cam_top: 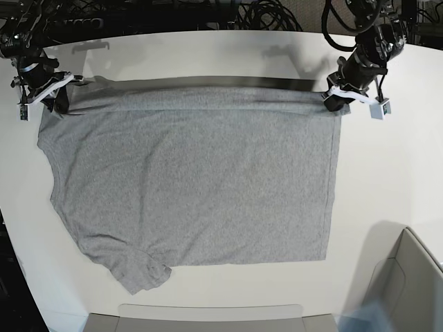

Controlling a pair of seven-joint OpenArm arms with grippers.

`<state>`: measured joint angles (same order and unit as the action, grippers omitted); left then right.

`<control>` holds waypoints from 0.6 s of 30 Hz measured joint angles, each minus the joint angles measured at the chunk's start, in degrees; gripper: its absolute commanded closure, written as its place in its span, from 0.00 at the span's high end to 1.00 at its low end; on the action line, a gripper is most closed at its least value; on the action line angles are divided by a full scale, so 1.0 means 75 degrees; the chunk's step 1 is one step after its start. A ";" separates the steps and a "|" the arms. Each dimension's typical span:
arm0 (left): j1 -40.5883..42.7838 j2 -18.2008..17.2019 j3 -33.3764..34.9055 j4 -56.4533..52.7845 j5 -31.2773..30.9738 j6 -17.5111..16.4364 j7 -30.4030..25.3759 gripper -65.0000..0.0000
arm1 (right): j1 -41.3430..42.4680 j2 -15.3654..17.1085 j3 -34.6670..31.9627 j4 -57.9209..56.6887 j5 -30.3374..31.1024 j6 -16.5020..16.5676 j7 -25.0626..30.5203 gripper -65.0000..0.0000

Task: Fold the T-shirt properly
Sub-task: 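Lift the shoulder edge with both grippers and fold it over the shirt body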

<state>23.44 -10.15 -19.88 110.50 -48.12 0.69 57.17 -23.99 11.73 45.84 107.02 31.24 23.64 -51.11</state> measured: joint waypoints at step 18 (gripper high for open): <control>-0.2060 -0.0423 0.0035 -0.1425 -0.0058 0.0423 0.0603 0.00 | 0.1970 -0.0300 -0.0370 -0.0565 -0.2346 0.0114 -0.0006 0.00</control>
<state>7.99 -13.32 -19.62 99.81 -48.56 3.86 61.69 -9.21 9.47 43.07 102.78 13.65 24.49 -51.16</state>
